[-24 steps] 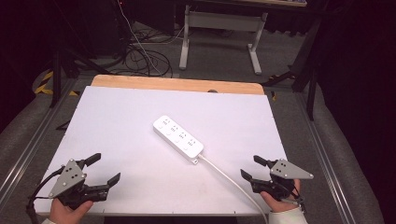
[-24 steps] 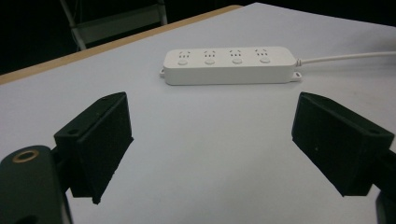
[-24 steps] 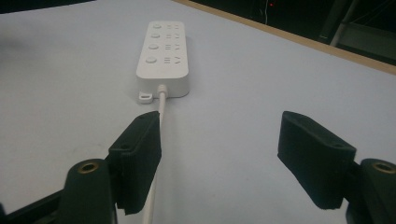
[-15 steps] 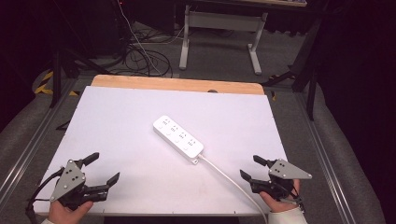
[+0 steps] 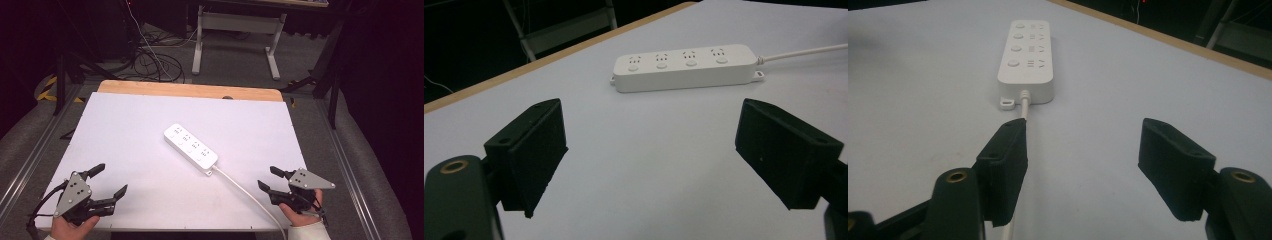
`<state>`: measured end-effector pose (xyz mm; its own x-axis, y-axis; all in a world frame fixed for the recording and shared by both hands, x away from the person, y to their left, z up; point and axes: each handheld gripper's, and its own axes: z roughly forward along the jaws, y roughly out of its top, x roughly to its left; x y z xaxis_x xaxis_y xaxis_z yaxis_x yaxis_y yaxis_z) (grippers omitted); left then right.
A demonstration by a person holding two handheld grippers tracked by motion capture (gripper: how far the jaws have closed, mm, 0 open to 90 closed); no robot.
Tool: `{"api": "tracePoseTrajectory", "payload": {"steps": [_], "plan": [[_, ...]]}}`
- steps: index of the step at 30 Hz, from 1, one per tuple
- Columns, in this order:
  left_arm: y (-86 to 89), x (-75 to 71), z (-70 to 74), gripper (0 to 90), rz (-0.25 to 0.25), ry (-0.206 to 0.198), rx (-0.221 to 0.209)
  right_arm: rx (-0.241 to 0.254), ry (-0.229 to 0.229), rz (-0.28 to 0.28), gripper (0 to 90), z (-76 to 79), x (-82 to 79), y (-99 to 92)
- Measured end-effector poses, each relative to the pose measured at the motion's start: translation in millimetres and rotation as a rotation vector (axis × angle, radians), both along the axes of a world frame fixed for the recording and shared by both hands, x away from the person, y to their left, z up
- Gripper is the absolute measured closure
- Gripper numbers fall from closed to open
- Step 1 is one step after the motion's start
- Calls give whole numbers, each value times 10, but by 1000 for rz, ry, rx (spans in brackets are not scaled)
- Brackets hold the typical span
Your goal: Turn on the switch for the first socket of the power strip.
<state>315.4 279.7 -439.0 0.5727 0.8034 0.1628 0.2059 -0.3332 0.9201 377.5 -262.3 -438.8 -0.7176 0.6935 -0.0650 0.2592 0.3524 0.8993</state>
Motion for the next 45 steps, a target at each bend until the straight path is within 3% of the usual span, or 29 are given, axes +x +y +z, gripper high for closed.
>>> {"api": "tracePoseTrajectory", "payload": {"steps": [7,14,23,45], "plan": [[-7,1,-3,137,9,6,4,-21,36,-3,394,133,48,46],[-18,0,-5,139,10,6,3,-51,58,58,472,308,137,172],[-15,3,-5,141,13,3,17,-61,43,83,506,524,287,355],[-25,1,-16,141,8,11,17,-111,30,158,541,708,518,826]]}}
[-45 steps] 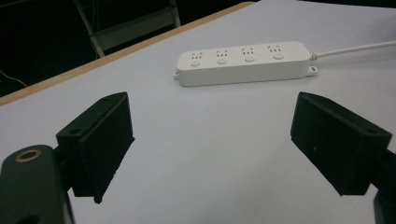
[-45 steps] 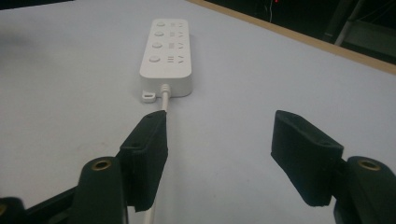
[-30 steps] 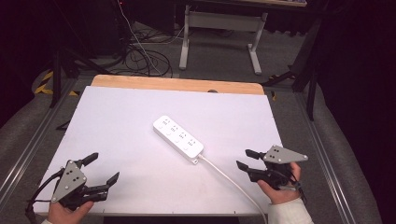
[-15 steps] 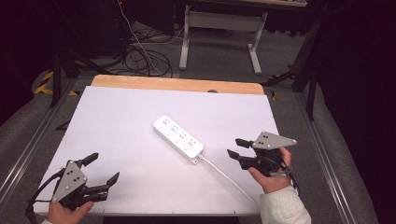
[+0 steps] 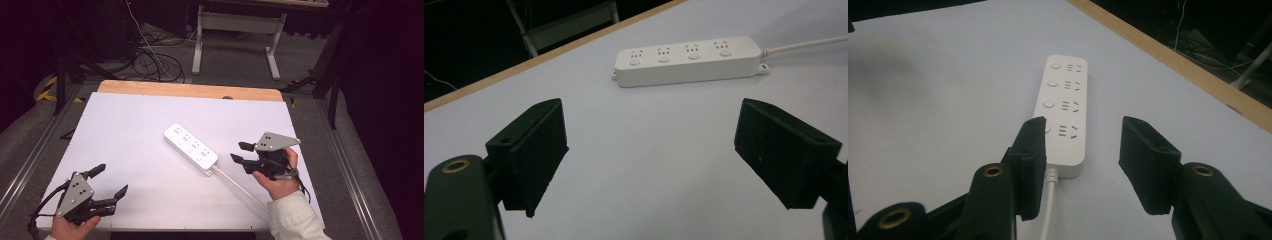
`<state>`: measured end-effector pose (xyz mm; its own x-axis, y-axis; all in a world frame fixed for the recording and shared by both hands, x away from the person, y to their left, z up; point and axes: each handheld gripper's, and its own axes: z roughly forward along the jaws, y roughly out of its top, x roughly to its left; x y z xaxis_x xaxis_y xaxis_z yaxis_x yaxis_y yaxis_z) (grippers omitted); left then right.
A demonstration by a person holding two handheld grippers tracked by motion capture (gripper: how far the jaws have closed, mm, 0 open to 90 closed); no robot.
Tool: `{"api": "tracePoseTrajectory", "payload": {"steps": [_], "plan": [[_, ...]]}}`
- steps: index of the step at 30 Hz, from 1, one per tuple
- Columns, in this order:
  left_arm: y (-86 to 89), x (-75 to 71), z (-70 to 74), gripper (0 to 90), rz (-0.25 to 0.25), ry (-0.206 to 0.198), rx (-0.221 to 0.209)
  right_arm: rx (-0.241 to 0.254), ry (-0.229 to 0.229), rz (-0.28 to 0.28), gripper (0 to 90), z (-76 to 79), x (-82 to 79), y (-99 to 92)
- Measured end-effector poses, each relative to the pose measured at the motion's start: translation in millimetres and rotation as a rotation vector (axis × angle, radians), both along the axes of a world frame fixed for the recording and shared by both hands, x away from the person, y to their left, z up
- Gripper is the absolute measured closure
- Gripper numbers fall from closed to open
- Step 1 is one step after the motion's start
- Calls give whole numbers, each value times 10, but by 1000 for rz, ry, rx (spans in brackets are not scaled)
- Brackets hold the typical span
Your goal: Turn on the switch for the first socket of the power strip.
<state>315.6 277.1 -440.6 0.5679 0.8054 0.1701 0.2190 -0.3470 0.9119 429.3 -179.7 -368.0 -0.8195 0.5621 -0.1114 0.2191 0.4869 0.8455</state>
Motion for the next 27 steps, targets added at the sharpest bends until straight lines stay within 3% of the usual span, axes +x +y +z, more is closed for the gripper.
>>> {"api": "tracePoseTrajectory", "payload": {"steps": [7,9,15,27], "plan": [[18,-12,-8,141,0,3,11,-1,0,4,620,-31,63,57],[21,-23,-7,141,3,3,10,-6,-8,13,735,-40,80,80],[24,-37,-10,141,11,2,13,-9,21,52,891,-76,173,195],[34,-34,-8,140,7,-1,16,17,61,63,900,-145,350,425]]}}
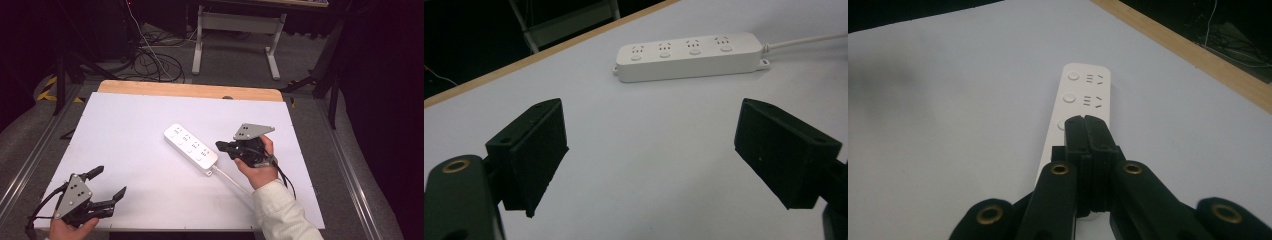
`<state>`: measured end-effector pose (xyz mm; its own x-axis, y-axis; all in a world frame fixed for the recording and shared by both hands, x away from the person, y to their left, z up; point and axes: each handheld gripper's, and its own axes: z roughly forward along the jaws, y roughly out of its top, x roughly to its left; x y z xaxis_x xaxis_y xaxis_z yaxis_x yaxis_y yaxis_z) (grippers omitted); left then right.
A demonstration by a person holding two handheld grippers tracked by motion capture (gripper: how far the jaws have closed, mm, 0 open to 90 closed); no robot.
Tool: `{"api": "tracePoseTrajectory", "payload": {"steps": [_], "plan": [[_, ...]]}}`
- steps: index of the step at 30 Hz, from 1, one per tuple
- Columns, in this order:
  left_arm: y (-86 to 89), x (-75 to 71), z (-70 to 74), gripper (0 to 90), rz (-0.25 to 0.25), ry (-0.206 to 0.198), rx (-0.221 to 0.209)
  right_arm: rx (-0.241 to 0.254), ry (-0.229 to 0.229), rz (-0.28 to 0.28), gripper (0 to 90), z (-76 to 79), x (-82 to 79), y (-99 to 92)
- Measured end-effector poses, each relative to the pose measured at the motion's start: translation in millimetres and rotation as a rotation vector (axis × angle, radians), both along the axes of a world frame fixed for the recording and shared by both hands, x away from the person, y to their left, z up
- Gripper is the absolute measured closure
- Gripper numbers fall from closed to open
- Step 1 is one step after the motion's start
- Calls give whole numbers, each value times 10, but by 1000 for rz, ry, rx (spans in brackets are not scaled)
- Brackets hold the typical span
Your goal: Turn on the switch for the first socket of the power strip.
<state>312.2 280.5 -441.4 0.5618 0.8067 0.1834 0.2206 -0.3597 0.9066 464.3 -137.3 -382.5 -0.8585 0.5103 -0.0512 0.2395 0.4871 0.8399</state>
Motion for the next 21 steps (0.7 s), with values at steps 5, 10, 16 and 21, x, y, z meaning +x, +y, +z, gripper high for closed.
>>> {"api": "tracePoseTrajectory", "payload": {"steps": [5,10,16,21], "plan": [[-9,2,-2,141,-2,5,-3,7,24,0,900,-79,81,91],[-9,6,-3,141,-3,4,-1,-13,41,-10,900,-181,173,177],[-8,5,-3,141,-3,3,-2,-21,69,-10,900,-325,256,264],[-10,9,-6,141,-5,7,-3,-33,76,1,900,-424,283,347]]}}
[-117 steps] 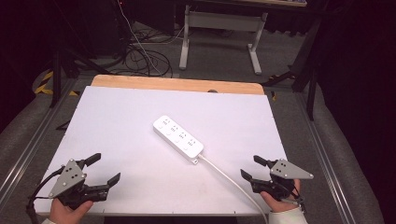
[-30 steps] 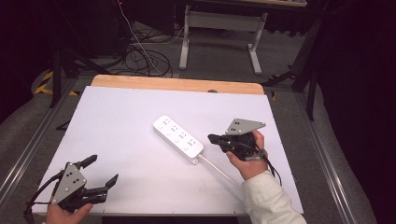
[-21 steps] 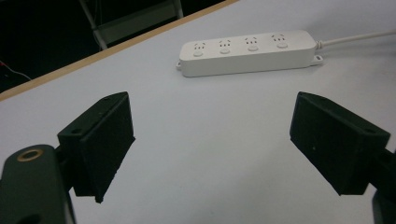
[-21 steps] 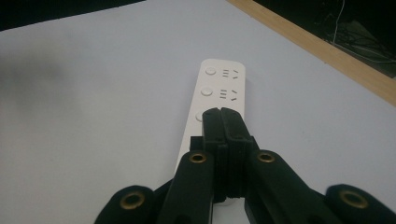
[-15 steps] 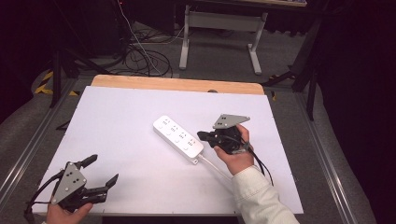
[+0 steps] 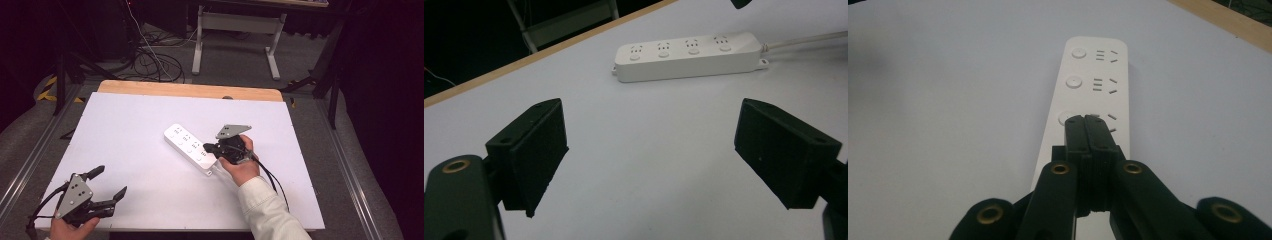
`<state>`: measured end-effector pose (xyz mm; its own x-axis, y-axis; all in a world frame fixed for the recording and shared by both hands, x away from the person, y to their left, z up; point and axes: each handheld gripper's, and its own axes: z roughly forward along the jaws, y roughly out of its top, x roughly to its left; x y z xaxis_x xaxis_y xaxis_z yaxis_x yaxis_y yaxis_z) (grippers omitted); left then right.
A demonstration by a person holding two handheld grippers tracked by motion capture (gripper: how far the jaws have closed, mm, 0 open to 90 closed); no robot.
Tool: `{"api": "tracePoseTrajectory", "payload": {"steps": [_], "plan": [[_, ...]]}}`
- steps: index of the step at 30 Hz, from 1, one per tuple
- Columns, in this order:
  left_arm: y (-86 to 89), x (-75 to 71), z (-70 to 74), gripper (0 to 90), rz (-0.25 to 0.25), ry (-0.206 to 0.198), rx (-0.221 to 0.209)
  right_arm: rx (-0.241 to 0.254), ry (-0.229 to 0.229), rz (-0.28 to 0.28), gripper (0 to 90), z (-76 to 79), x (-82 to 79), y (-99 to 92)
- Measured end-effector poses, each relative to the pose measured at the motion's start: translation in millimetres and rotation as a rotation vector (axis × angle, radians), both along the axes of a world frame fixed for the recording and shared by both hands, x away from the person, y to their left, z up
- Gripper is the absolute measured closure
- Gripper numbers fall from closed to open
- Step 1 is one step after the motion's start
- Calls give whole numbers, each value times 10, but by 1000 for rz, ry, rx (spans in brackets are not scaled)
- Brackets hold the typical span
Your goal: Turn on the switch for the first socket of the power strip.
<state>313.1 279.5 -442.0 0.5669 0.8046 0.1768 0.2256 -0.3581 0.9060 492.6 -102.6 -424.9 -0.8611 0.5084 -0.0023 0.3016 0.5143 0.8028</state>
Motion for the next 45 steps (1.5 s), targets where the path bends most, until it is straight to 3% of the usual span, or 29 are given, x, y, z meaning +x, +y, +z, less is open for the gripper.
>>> {"api": "tracePoseTrajectory", "payload": {"steps": [24,45], "plan": [[-2,8,-4,141,1,3,0,-57,23,16,900,-266,20,208],[-8,-1,3,141,-6,1,-1,-84,25,21,900,-344,-2,275]]}}
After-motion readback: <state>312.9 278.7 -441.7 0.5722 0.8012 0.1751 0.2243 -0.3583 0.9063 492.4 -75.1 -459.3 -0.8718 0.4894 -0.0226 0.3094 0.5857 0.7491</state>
